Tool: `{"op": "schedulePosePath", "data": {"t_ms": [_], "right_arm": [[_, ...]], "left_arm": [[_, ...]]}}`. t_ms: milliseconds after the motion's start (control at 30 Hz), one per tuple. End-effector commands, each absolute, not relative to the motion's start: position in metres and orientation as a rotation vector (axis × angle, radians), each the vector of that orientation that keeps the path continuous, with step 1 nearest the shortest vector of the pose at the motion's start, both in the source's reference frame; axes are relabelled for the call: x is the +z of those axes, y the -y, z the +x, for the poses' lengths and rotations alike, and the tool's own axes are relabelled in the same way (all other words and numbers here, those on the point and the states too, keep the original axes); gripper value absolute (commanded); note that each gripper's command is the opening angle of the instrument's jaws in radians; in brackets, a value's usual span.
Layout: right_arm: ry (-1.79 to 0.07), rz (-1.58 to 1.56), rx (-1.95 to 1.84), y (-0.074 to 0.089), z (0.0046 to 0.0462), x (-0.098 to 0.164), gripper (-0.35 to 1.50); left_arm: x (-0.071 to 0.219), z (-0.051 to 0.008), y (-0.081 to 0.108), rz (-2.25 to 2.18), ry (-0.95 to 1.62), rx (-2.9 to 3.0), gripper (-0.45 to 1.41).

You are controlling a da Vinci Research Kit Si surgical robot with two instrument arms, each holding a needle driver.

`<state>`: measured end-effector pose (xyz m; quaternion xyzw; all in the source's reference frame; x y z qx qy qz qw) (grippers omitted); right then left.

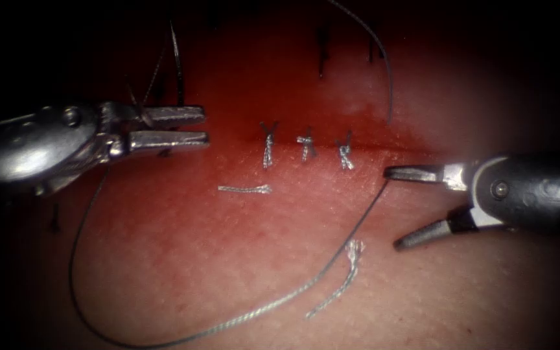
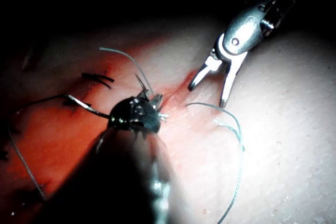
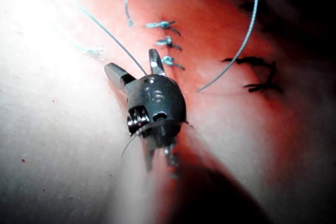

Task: Wound Closure

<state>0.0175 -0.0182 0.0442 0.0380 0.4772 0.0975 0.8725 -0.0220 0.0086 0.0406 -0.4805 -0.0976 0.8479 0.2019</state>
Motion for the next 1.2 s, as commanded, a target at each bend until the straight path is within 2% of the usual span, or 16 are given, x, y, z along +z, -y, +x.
{"op": "schedulePosePath", "data": {"t_ms": [33, 167, 200, 267, 533, 1200], "right_arm": [[-0.994, 0.073, 0.200, 0.0179, 0.0187, 0.0460, 0.64], [-0.977, 0.064, 0.194, 0.0180, 0.0195, 0.0478, 0.62], [-0.970, 0.059, 0.195, 0.0180, 0.0196, 0.0480, 0.42], [-0.959, 0.046, 0.201, 0.0181, 0.0196, 0.0482, -0.35], [-0.896, 0.012, 0.279, 0.0187, 0.0182, 0.0455, -0.35], [-0.911, 0.079, 0.251, 0.0225, 0.0210, 0.0404, -0.35]], "left_arm": [[0.0411, -0.0226, -0.0091, -1.340, 0.268, 2.367, -0.45], [0.0411, -0.0226, -0.0091, -1.334, 0.266, 2.368, -0.45], [0.0411, -0.0226, -0.0091, -1.333, 0.265, 2.368, -0.45], [0.0409, -0.0227, -0.0090, -1.330, 0.264, 2.368, -0.45], [0.0411, -0.0226, -0.0091, -1.325, 0.262, 2.368, -0.45], [0.0431, -0.0221, -0.0097, -1.253, 0.190, 2.408, -0.45]]}}
